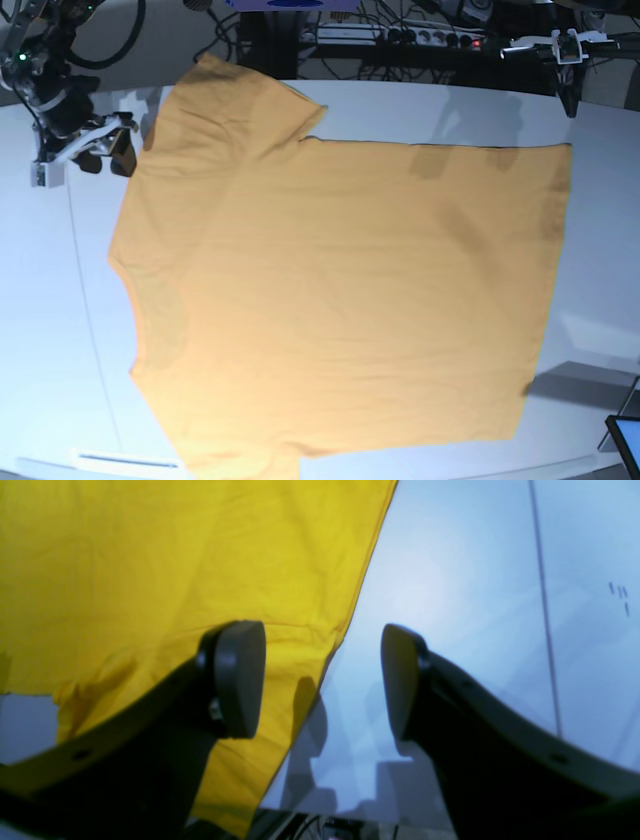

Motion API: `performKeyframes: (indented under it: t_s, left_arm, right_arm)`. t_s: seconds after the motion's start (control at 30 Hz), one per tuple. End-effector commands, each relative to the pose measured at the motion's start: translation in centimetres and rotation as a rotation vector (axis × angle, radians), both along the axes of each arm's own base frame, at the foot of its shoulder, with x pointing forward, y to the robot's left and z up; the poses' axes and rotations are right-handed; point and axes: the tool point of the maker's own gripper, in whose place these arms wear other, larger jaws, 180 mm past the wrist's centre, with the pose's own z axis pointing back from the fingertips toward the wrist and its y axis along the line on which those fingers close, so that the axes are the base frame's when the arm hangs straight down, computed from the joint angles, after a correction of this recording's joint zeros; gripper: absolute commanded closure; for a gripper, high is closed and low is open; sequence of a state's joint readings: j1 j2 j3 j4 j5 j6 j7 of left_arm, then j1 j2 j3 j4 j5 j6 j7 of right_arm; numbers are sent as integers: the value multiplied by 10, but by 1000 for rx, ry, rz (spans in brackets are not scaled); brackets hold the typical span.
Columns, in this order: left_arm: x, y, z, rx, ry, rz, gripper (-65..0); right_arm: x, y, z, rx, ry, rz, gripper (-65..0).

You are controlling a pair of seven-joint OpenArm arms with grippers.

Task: Fold the T-shirt properly
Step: 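Move the right gripper down to the orange shirt's shoulder edge, then close the right gripper on the shirt edge by the sleeve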

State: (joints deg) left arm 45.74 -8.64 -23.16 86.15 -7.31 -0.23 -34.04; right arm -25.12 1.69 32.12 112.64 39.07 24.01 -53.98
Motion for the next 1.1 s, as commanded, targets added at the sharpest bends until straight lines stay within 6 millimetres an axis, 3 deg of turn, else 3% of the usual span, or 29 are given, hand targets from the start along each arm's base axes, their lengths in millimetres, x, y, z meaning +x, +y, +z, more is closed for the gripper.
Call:
performKeyframes:
  t_s: [0.0,0.27,0.43,1.07]
  left_arm:
    - [-2,3,7,22,-16,-7,0]
    - [-9,8,-3,18,11,7,0]
    - [-9,9,-2,17,8,7,0]
    - [-9,9,-1,18,6,8,0]
  right_arm:
    - [5,0,8,5,-37,3,-342]
    - [1,25,-27,97,46,43,-342]
    - [7,25,-38,125,66,31,-342]
    - [12,22,-48,142,84,21,-342]
